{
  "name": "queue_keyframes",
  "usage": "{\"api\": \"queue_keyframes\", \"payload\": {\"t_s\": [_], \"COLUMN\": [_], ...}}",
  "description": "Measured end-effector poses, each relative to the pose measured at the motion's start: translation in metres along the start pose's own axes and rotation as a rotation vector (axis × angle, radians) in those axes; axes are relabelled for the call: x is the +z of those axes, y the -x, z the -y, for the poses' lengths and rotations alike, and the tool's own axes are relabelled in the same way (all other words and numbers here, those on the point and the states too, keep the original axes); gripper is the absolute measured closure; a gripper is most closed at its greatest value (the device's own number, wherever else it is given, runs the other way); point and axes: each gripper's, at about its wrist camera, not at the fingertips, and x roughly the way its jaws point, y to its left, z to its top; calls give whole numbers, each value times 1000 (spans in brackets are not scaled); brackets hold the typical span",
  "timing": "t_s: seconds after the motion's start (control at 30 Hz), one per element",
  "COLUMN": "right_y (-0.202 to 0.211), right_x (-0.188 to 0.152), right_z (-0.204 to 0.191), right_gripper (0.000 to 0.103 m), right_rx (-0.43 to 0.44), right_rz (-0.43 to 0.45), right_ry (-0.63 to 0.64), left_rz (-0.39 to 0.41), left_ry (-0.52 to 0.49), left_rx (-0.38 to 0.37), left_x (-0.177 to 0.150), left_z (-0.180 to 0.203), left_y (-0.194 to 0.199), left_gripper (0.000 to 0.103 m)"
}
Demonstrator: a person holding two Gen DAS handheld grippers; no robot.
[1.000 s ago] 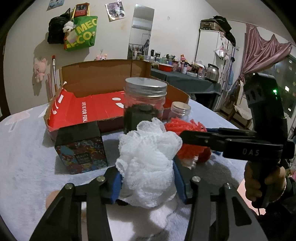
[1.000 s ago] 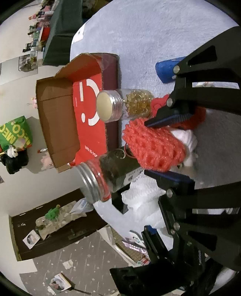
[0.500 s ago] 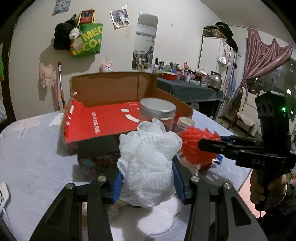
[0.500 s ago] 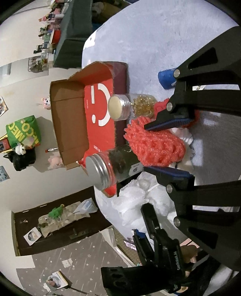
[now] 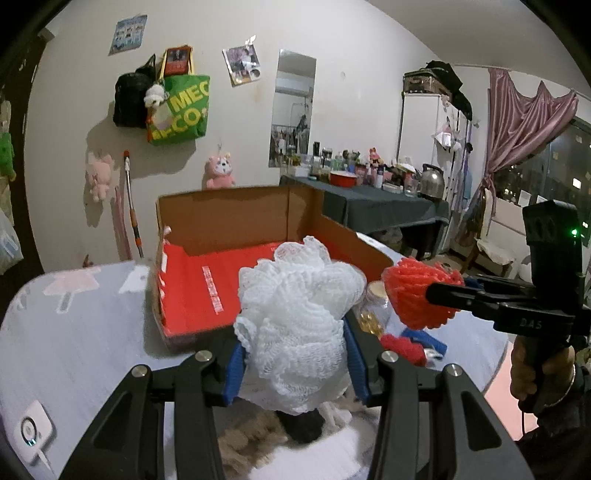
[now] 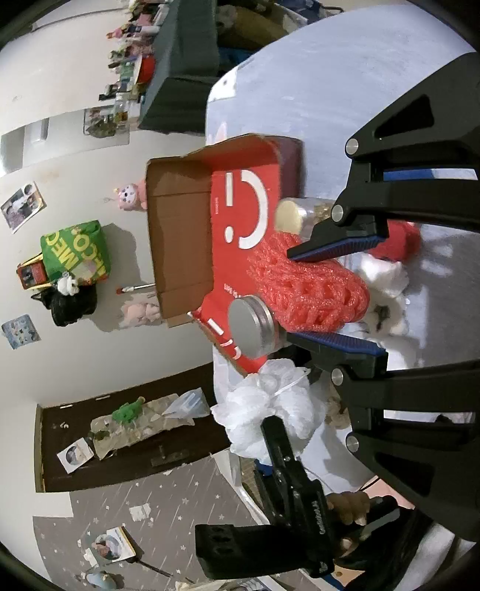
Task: Organize soft objects
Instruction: 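Carry the white loofah with the left tool while the right tool carries the red net into the box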
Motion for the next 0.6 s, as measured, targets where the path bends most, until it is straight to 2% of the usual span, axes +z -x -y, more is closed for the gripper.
{"api": "queue_keyframes", "payload": {"t_s": [0.33,0.6], "right_y": [-11,-43], "right_x": [39,78], "right_z": [7,20], "right_gripper": [68,68], "right_rx": [15,40], "right_rz": [16,-34], "right_ry": [49,100], "left_rz": [17,-45], "left_ry": [-36,-82], "left_rx": [-7,-5], "left_x": [37,67], "left_z": [-15,-34], "left_y": [-15,-57], "left_gripper": [54,54]}}
